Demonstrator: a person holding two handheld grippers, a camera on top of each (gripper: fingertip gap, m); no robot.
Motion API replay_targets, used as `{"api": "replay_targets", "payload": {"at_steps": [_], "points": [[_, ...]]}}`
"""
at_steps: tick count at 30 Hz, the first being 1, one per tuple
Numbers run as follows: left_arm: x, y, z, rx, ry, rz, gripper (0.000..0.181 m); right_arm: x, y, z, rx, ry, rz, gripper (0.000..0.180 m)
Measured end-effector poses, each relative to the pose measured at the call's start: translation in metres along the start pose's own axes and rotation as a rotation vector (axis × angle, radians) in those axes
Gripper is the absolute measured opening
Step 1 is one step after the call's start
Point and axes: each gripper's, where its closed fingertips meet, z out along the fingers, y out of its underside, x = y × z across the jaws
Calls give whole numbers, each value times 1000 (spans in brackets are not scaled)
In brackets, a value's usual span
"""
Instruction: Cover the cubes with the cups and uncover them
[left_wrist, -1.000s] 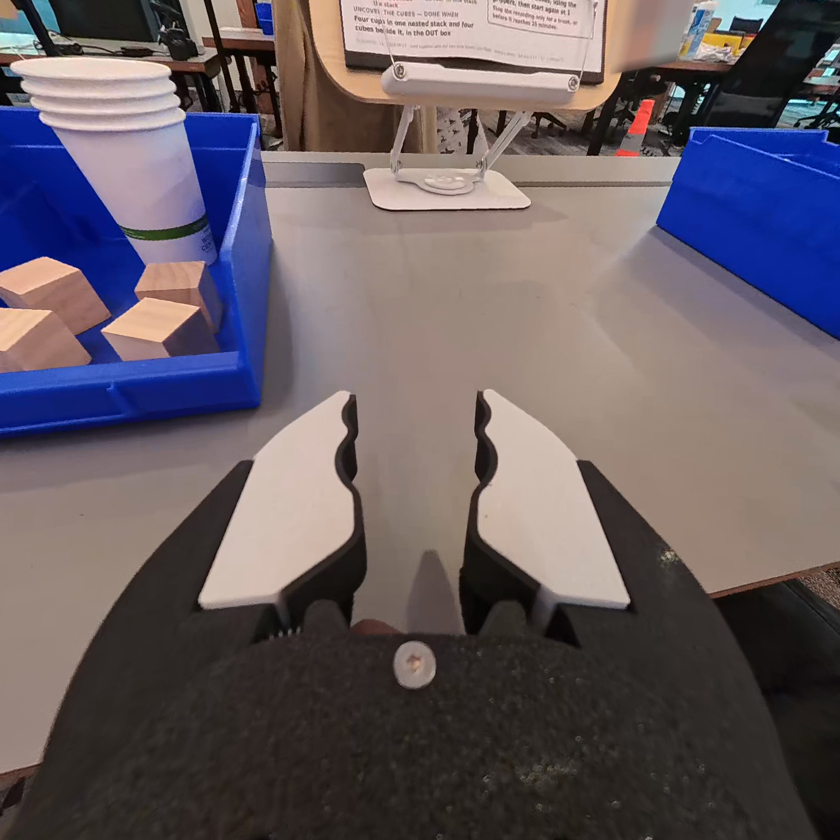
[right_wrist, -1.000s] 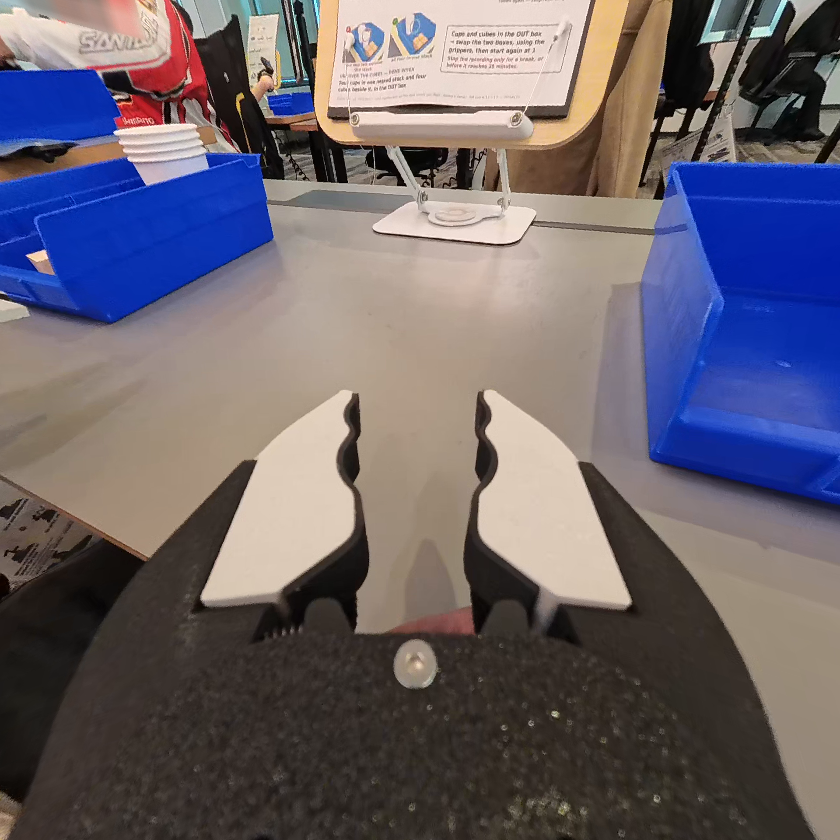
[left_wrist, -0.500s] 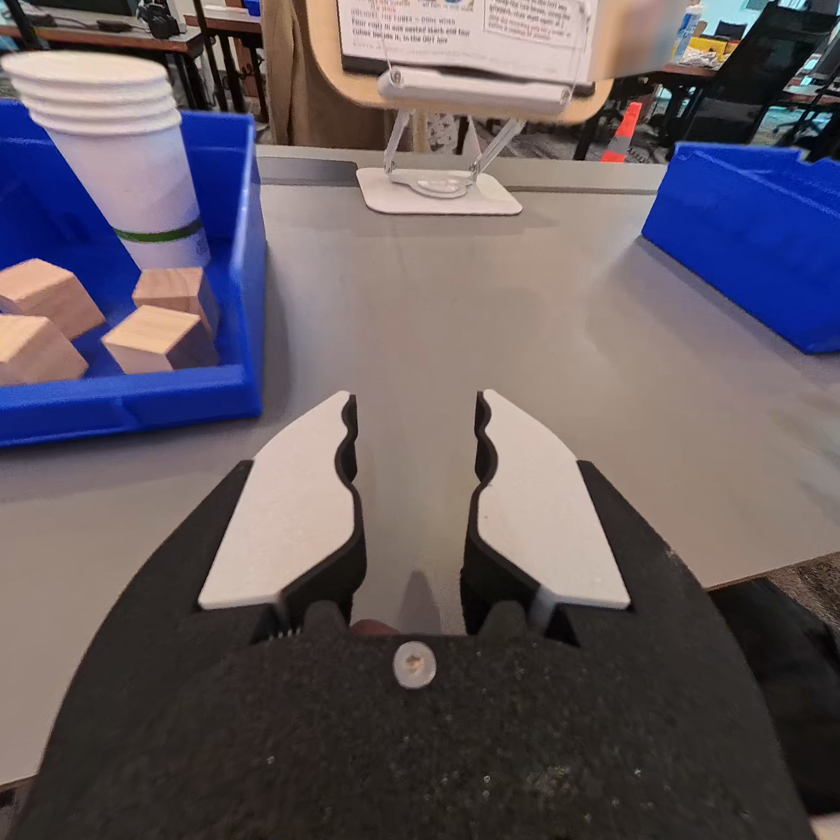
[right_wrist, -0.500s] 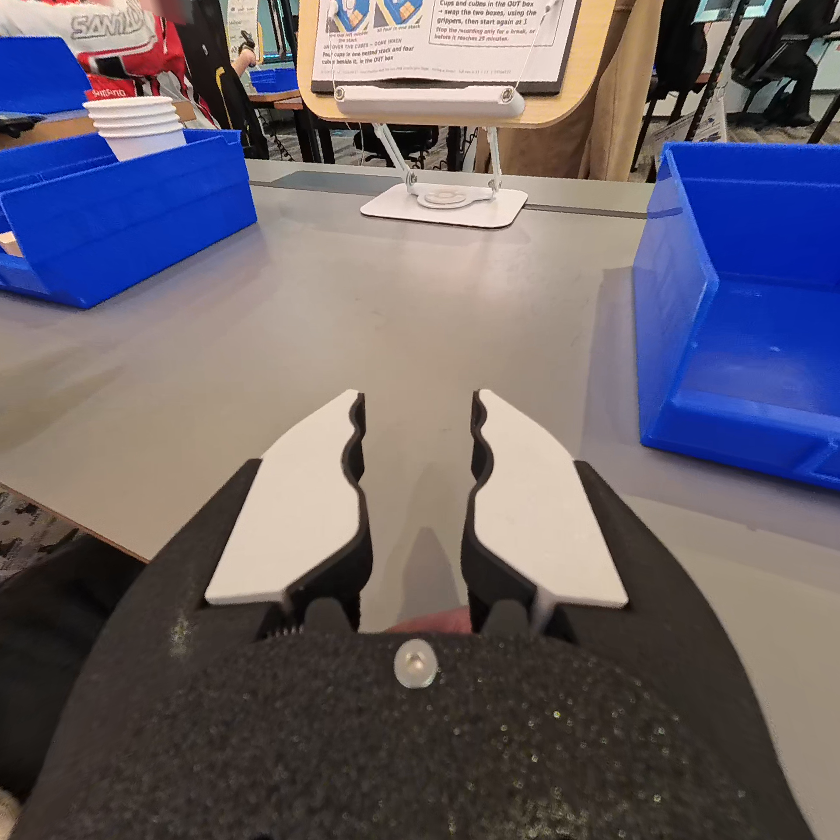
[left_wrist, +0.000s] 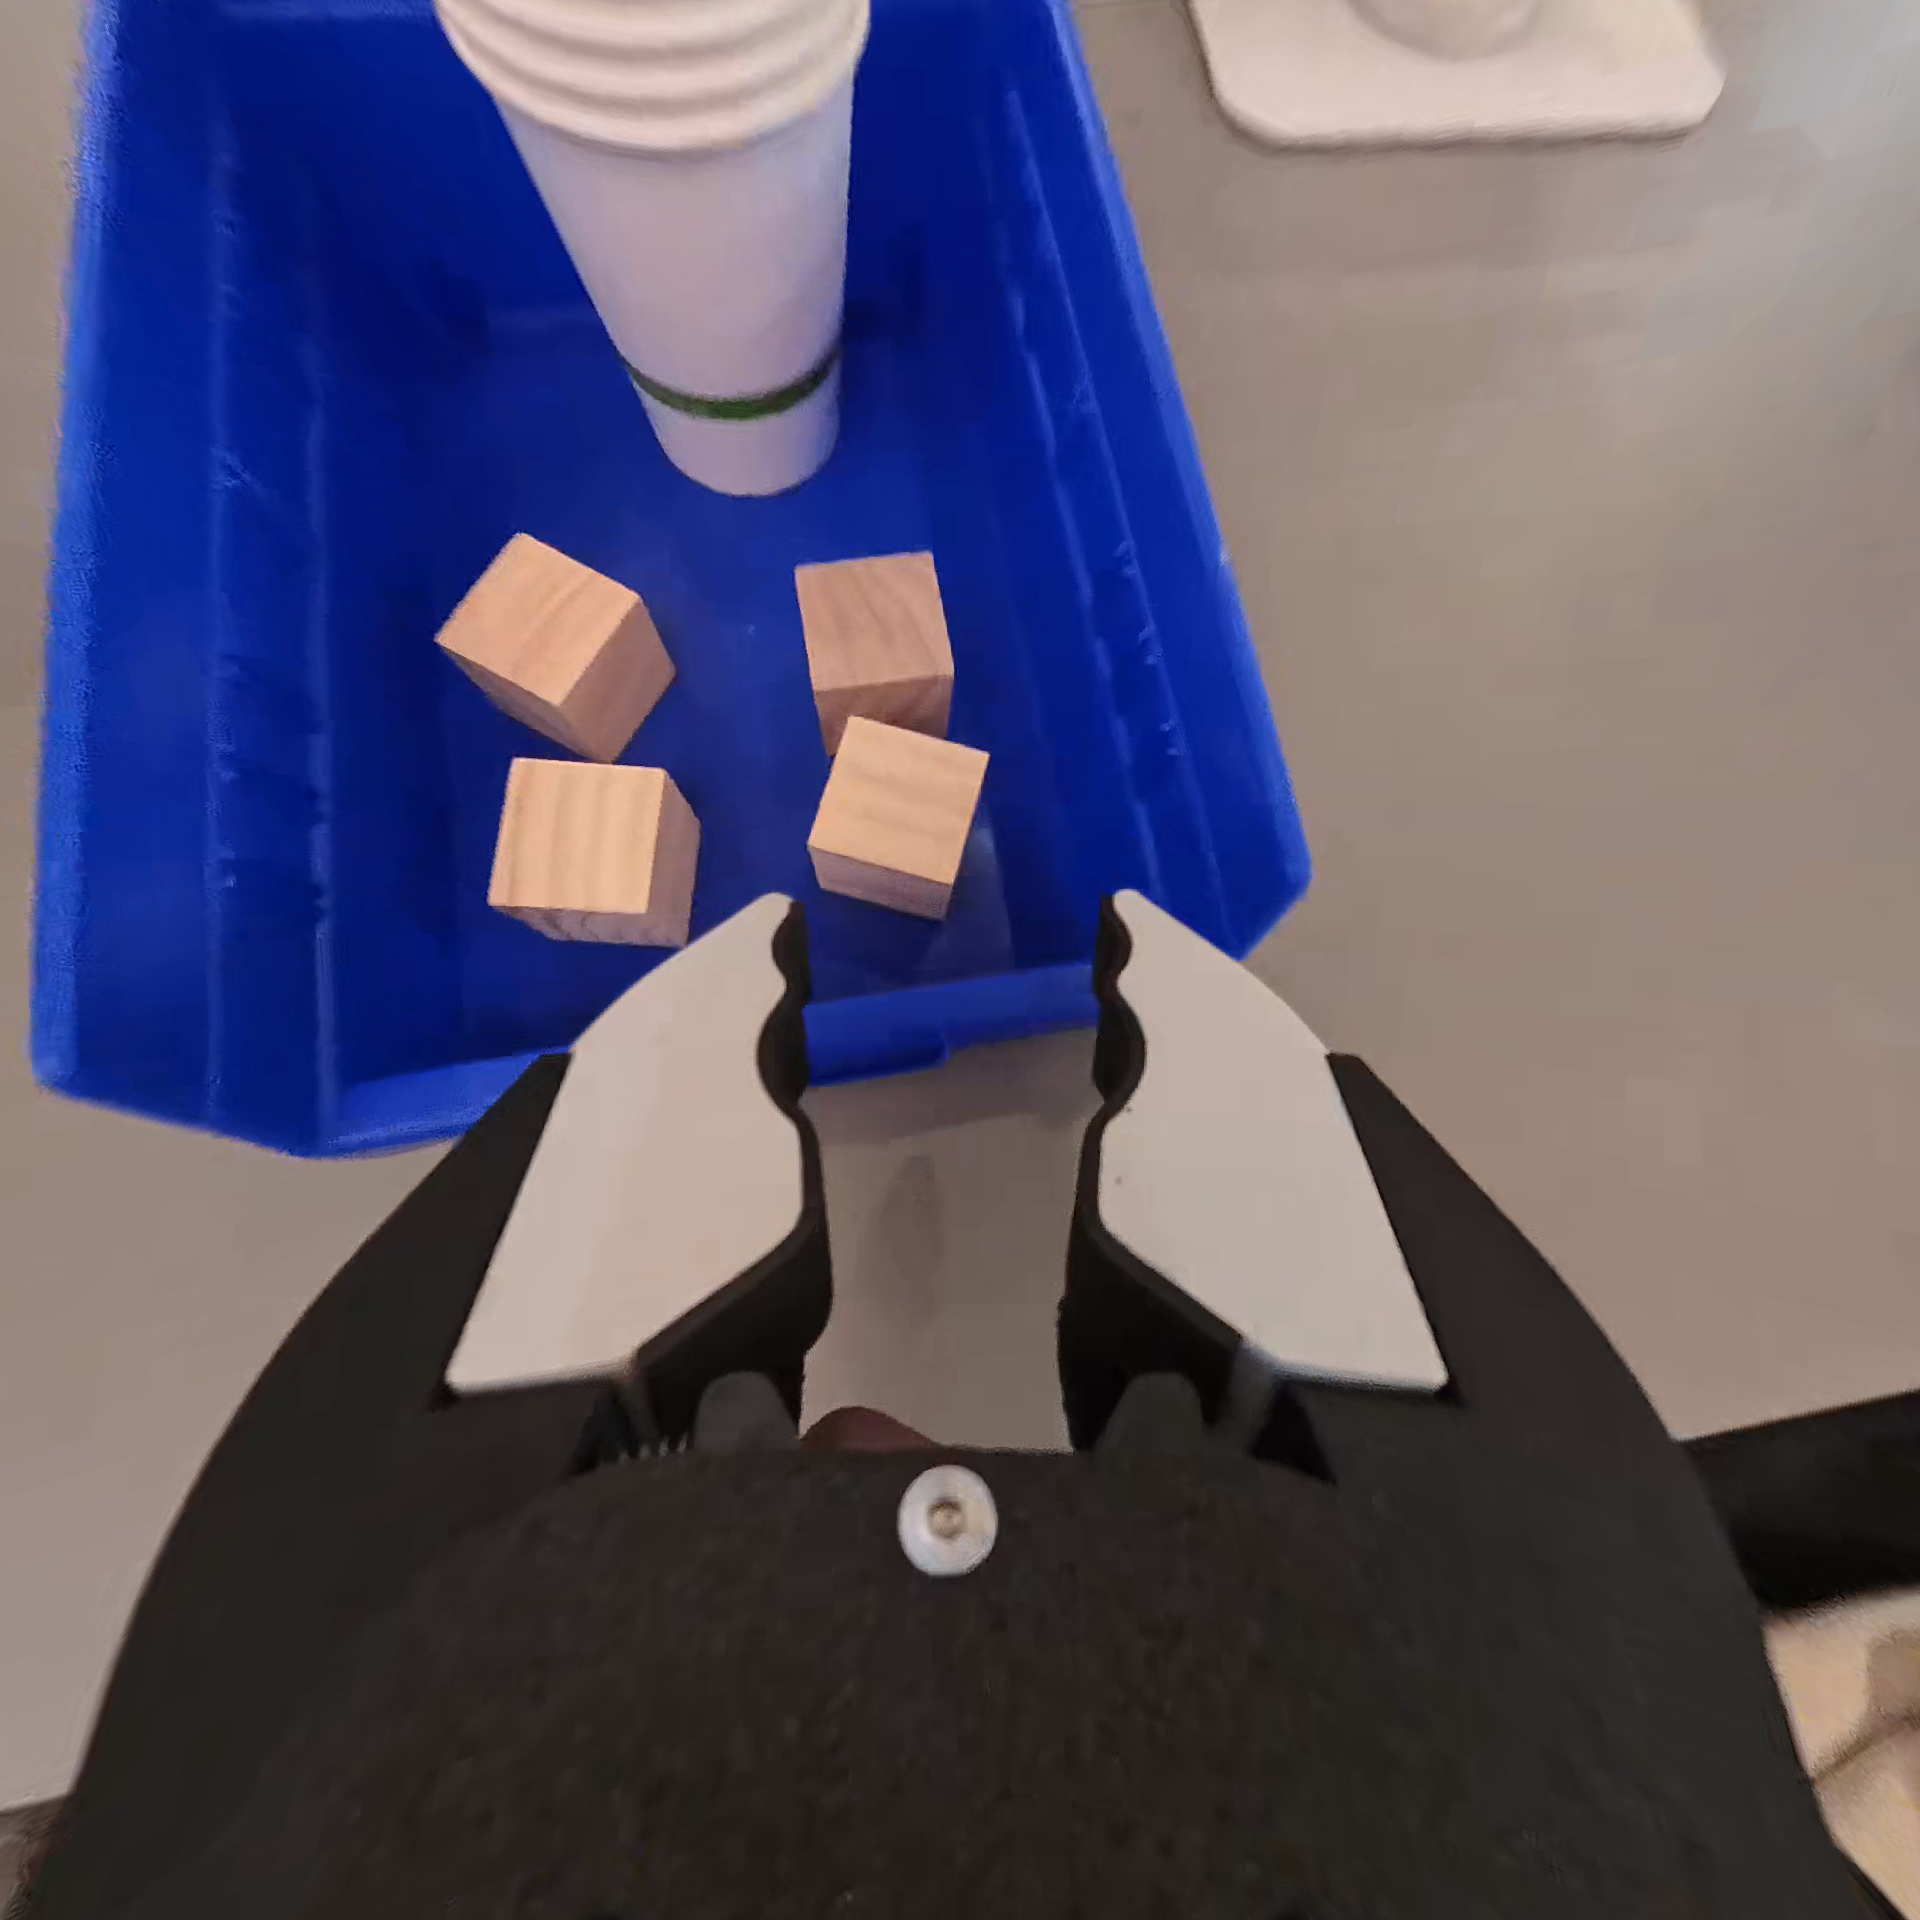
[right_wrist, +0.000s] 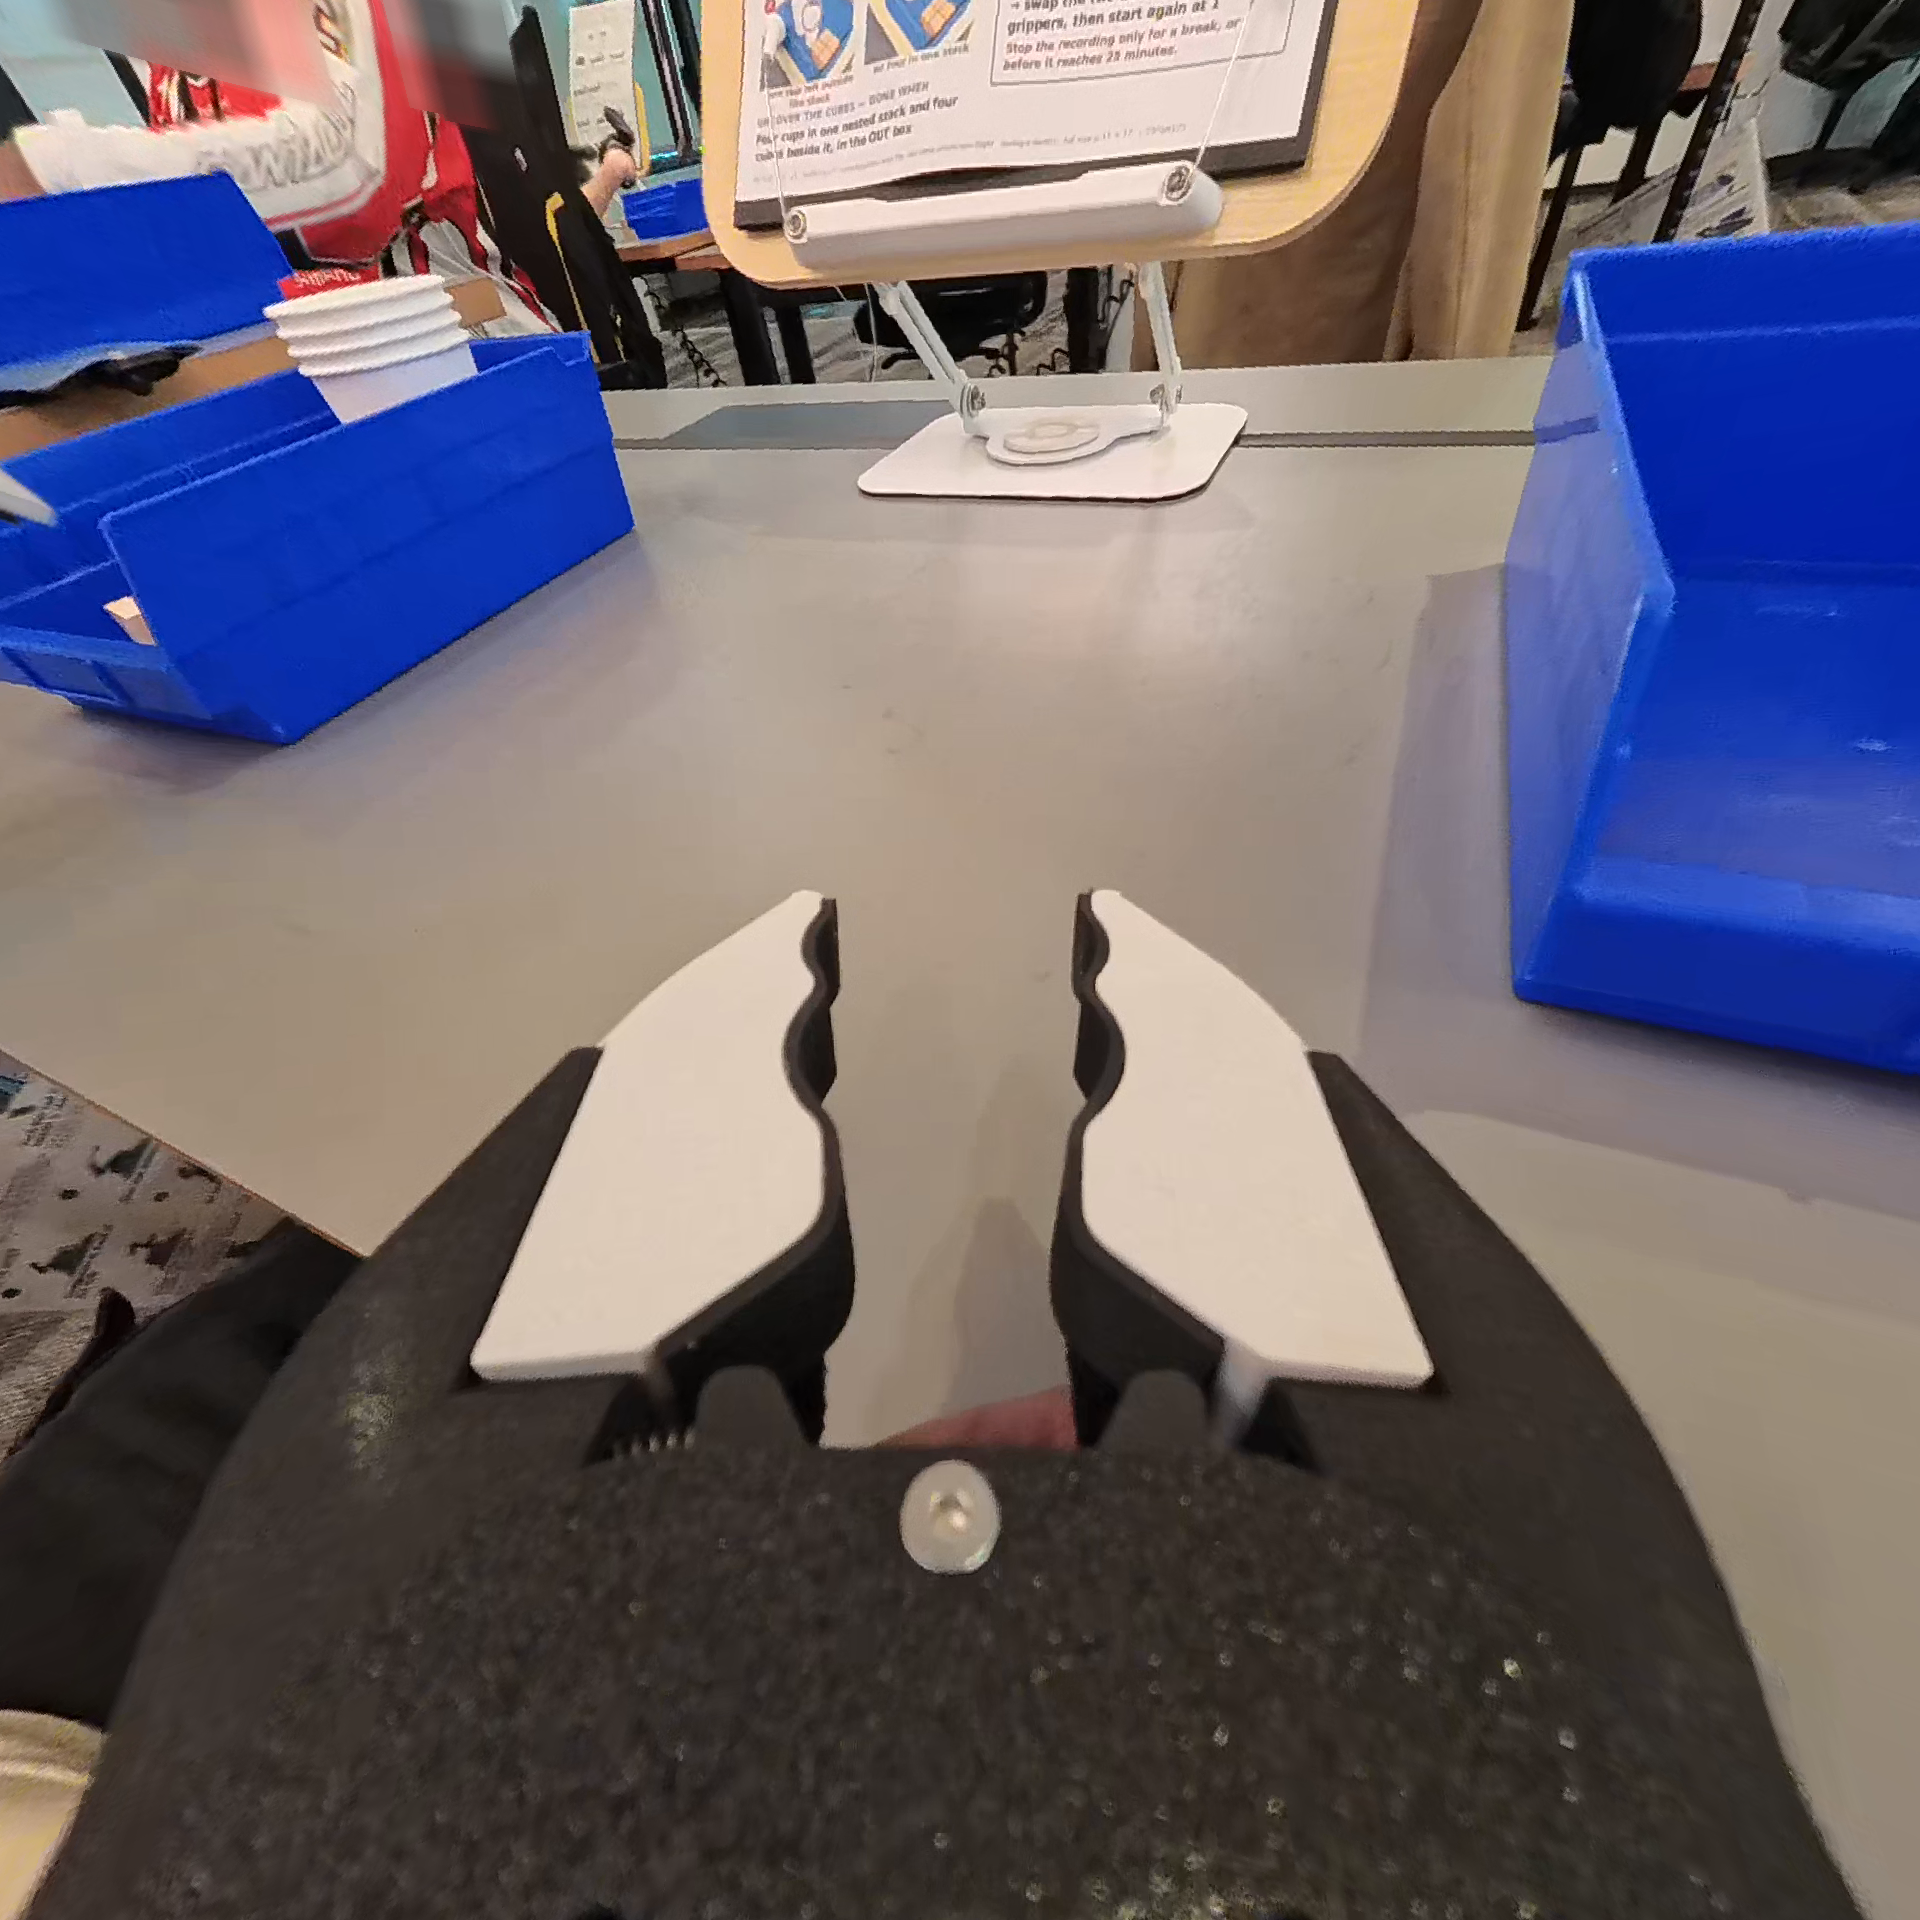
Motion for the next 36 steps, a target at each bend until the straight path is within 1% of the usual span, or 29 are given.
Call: {"api": "replay_targets", "payload": {"at_steps": [4,6,10,12,13,14,17,18,20,22,25,26,28,30,33,35,36], "points": [[-6,1,42,-180,22,62,53,-5,-1,2,-3,-30,29,42],[-10,4,56,-273,44,100,53,-7,0,3,-7,-30,17,42],[-9,18,72,-455,128,188,53,-8,4,6,-24,-35,13,41],[-15,30,80,-540,121,226,52,-8,7,8,-37,-44,24,41],[-12,34,82,-573,158,228,55,-8,9,8,-41,-46,30,41],[-10,33,82,-574,183,209,45,-8,9,9,-44,-48,35,40],[-19,25,80,-536,142,208,45,-7,10,9,-45,-47,40,39],[-17,22,76,-521,159,205,45,-6,10,9,-46,-44,41,39],[-15,10,59,-461,162,210,45,-5,11,9,-47,-44,46,38],[-8,-14,33,-351,135,260,45,-5,11,8,-47,-43,50,38],[46,-51,-16,-154,216,391,45,-5,9,7,-40,-43,46,37],[72,-59,-28,-112,255,445,45,-4,8,7,-38,-41,42,37],[127,-58,-38,-94,337,608,45,-5,7,7,-35,-42,36,37],[173,-43,-29,-142,395,794,45,-5,6,7,-35,-42,29,37],[218,-14,11,-191,444,1101,45,-7,4,6,-29,-48,22,37],[232,7,39,-331,490,1124,45,-9,4,6,-29,-49,13,36],[234,10,54,-355,485,1146,45,-9,5,6,-31,-49,6,36]]}}
